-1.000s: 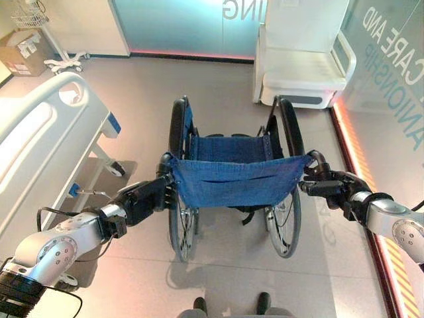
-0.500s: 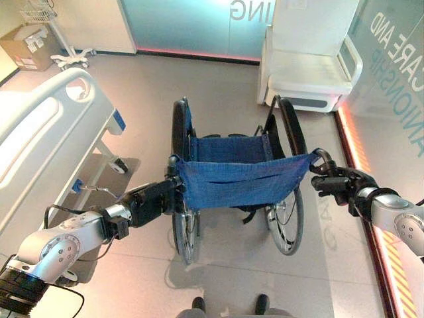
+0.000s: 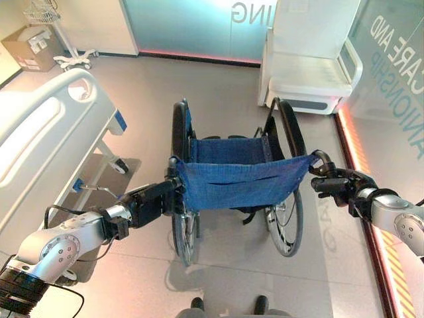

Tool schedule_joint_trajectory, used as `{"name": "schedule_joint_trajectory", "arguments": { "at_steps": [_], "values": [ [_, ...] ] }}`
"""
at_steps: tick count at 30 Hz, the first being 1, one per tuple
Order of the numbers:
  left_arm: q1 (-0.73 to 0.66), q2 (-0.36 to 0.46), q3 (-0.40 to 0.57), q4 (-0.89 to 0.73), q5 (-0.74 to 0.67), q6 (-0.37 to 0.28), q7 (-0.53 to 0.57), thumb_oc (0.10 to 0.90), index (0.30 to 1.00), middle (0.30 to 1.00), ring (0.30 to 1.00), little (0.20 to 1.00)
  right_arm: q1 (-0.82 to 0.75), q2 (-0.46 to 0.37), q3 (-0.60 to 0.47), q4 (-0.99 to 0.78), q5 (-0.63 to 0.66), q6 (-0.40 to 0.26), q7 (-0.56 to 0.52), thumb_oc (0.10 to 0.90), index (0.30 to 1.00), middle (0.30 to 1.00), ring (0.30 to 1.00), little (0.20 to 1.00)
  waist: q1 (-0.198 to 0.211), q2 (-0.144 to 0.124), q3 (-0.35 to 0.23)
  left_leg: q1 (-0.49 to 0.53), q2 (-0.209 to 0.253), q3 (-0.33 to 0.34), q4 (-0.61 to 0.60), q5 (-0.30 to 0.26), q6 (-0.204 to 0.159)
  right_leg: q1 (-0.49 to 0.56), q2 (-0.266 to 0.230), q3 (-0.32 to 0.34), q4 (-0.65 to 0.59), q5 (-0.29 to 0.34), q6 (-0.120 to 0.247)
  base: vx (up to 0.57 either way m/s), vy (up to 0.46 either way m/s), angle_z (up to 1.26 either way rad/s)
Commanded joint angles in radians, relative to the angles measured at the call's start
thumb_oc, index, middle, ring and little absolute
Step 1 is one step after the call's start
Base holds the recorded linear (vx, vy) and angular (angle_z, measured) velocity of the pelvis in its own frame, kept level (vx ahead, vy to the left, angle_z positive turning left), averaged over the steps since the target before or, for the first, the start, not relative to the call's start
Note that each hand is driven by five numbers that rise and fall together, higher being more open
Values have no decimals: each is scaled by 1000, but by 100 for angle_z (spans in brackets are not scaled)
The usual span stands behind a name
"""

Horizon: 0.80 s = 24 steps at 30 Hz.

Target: Push the wheelchair next to the bed

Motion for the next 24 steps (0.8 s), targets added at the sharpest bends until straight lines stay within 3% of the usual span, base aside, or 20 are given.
{"name": "schedule_joint_trajectory", "arguments": {
  "at_steps": [1,3,5,7,9,10,12,15,16,19,20,24],
  "values": [
    [-145,5,154,-52,-119,-131,-19,400,300,300,300,300,-158,-145,41,-51,-24,-55,121,400,300,300,300,300,3,-23,-59,-85,60,-7,250,-15,-55,22,28,-34,89,-78,-44,23,-228,-4],
    [-132,-9,181,-46,-113,-134,-24,400,300,300,300,300,-191,-129,72,-44,-47,-66,133,400,300,300,300,300,20,-36,-27,-177,81,-47,466,38,-50,21,45,-19,123,-87,-72,41,-290,-26],
    [-99,-37,217,-58,-110,-120,-16,400,300,300,300,300,-193,-100,81,-45,-84,-79,149,400,300,300,300,300,34,-48,8,-292,67,-72,658,98,-35,24,68,7,158,-96,-104,75,-222,-51],
    [-80,-50,235,-65,-104,-104,-8,400,300,300,300,300,-183,-89,76,-52,-111,-83,169,400,300,300,300,300,39,-45,24,-331,45,-77,684,111,-27,33,82,28,171,-102,-110,112,-48,-30],
    [-40,-56,266,-73,-127,-87,10,400,300,300,300,300,-175,-88,64,-81,-136,-77,201,400,300,300,300,300,62,-28,46,-390,-18,-60,598,145,-22,65,114,74,176,-120,-104,223,12,-6],
    [-34,-57,271,-73,-129,-84,10,400,300,300,300,300,-178,-88,66,-84,-137,-76,202,400,300,300,300,300,67,-25,51,-387,-19,-53,566,158,-26,75,119,79,176,-124,-103,267,37,10],
    [-22,-60,274,-55,-127,-84,-3,400,300,300,300,300,-183,-87,71,-84,-137,-87,214,400,300,300,300,300,85,-6,51,-386,-16,-42,379,220,-46,119,144,84,163,-140,-93,378,92,-1],
    [17,-82,270,-43,-84,-133,-29,400,300,300,300,300,-168,-83,78,-89,-149,-115,240,400,300,300,300,300,126,20,43,-394,-24,-104,117,330,-84,201,169,114,130,-166,-81,496,158,-34],
    [23,-85,274,-46,-79,-138,-29,400,300,300,300,300,-166,-85,77,-92,-149,-116,248,400,300,300,300,300,129,18,45,-387,-26,-107,100,336,-86,213,167,118,128,-172,-80,483,171,-51],
    [43,-102,292,-59,-51,-161,-19,400,300,300,300,300,-169,-85,85,-100,-156,-127,278,400,300,300,300,300,151,17,29,-365,-42,-127,57,286,-68,241,159,134,148,-220,-70,410,172,-96],
    [40,-105,296,-58,-49,-161,-13,400,300,300,300,300,-164,-74,84,-93,-166,-138,293,400,300,300,300,300,156,11,18,-358,-56,-116,85,226,-43,249,151,134,175,-250,-62,351,184,-98],
    [24,-115,296,-47,-25,-136,-7,400,300,300,300,300,-153,-41,67,-76,-185,-144,304,400,300,300,300,300,174,-17,-11,-372,-99,-104,161,134,4,256,131,119,271,-271,-32,390,196,-28]
  ]
}}
